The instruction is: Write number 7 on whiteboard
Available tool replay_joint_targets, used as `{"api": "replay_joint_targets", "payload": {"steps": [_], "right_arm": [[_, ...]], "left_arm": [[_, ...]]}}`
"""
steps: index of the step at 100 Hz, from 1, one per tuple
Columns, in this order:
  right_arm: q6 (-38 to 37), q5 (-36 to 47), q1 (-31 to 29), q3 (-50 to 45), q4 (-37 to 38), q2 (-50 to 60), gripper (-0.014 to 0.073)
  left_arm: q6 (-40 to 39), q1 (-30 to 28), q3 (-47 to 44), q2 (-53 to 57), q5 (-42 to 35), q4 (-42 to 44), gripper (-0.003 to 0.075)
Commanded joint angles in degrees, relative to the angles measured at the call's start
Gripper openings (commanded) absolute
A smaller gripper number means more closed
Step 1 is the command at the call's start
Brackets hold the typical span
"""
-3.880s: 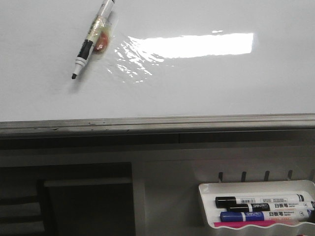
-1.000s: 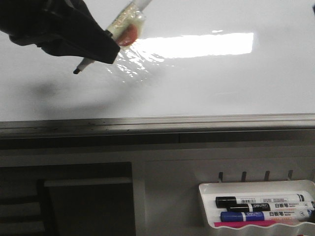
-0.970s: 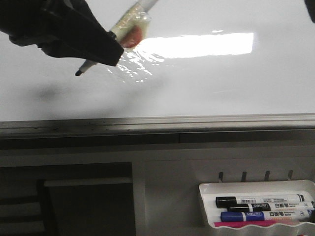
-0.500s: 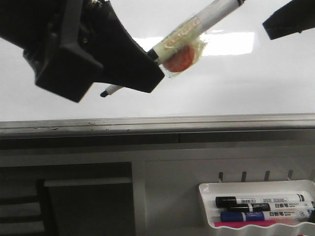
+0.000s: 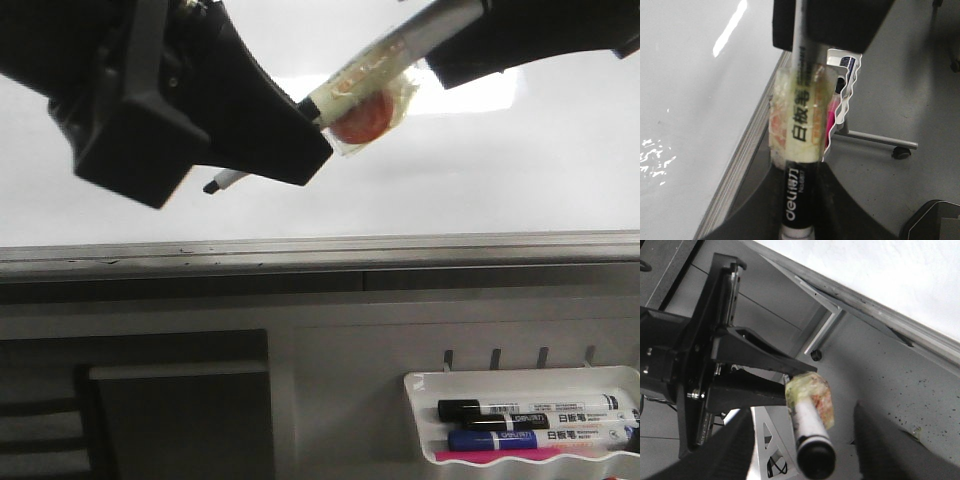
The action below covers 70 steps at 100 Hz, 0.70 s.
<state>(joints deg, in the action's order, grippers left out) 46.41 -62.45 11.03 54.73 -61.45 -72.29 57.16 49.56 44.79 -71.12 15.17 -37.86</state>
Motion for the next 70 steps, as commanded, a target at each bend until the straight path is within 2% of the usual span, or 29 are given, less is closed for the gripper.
{"api": "replay_joint_targets", "payload": {"steps": [1, 13, 32, 49, 55, 62, 70], "right_arm": [[1.3, -1.3, 0.1, 2.0, -3.6, 0.1, 0.029], [2.6, -1.5, 0.1, 2.0, -3.9, -1.0, 0.0202], [6.1, -2.0, 0.1, 2.0, -5.2, -1.3, -0.0072], [6.1, -2.1, 0.1, 2.0, -5.2, -1.3, -0.0062], [6.1, -2.1, 0.1, 2.0, -5.2, -1.3, -0.0062], [6.1, -1.5, 0.1, 2.0, -5.2, -1.2, -0.0057], [6.2, -0.7, 0.1, 2.0, -4.9, -0.4, -0.0049]], "left_arm": [[-0.3, 0.4, 1.8, 1.6, -3.2, -0.3, -0.002], [-0.3, 0.4, 1.8, 1.6, -3.6, -0.2, -0.002], [-0.3, 0.4, 1.8, 1.6, -3.7, 0.0, -0.002], [-0.3, 0.4, 1.8, 1.6, -3.7, -1.3, -0.0018], [-0.4, 0.3, 1.8, 1.6, -3.8, -3.8, 0.0008], [-0.5, -0.5, 1.8, 1.8, -3.8, -6.7, 0.009], [-0.5, -1.9, 1.8, 2.3, -4.0, -9.4, 0.0242]]}}
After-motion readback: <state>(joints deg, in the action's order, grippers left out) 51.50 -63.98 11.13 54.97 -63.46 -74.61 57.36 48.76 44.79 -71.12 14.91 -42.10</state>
